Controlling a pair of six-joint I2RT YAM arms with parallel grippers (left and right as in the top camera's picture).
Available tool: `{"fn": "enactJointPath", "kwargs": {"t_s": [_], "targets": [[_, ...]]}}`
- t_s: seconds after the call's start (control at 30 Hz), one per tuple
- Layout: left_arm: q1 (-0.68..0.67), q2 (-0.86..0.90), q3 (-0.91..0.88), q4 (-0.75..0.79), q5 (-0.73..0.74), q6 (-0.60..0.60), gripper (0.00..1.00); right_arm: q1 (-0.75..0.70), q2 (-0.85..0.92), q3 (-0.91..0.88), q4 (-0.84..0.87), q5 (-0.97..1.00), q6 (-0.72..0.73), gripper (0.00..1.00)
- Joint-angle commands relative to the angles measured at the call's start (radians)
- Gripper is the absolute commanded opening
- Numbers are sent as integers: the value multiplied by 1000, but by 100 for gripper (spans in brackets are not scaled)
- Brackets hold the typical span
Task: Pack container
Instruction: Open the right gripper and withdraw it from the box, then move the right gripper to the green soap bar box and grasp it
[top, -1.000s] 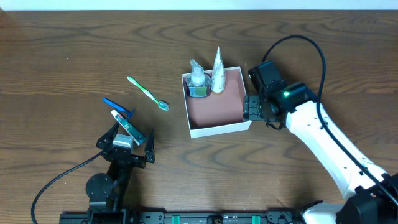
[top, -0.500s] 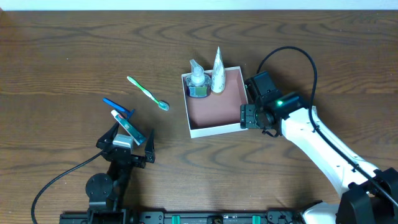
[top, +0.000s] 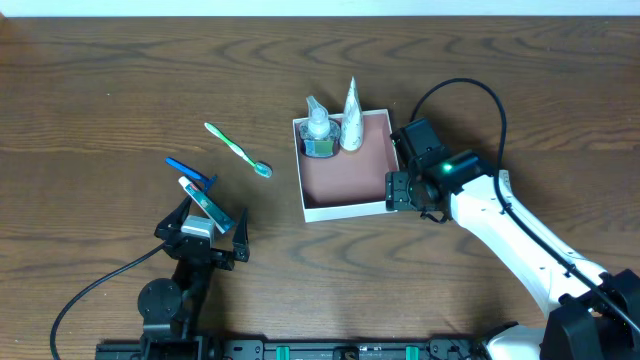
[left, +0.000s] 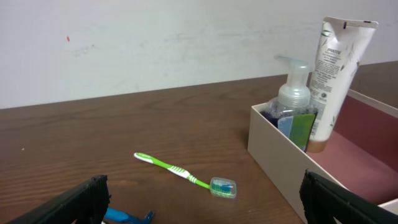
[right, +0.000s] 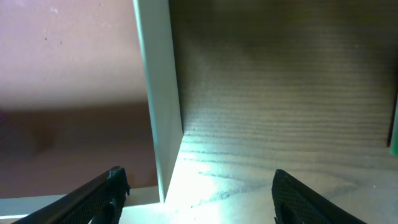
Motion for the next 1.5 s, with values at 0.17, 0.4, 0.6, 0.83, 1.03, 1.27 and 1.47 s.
{"fn": "enactJointPath", "kwargs": {"t_s": [0.17, 0.4, 0.6, 0.83, 1.03, 1.27, 1.47], "targets": [[3, -5, -19, -33, 3, -1, 98, 30, -2, -7, -23, -5, 21, 75], [3, -5, -19, -33, 3, -1, 98, 31, -2, -7, -23, -29, 30, 74], [3, -5, -19, -33, 3, -1, 98, 31, -2, -7, -15, -32, 35, 75], [3, -5, -19, -33, 3, -1, 98, 19, -8, 14, -1, -21, 31, 75], [3, -5, -19, -33, 3, -1, 98, -55, -78, 143, -59, -20, -36, 80], [3, -5, -19, -33, 3, -1, 98, -259, -165, 274, -159, -33, -129, 88], [3, -5, -19, -33, 3, -1, 98, -459, -165, 245, -249, -51, -142, 98]]}}
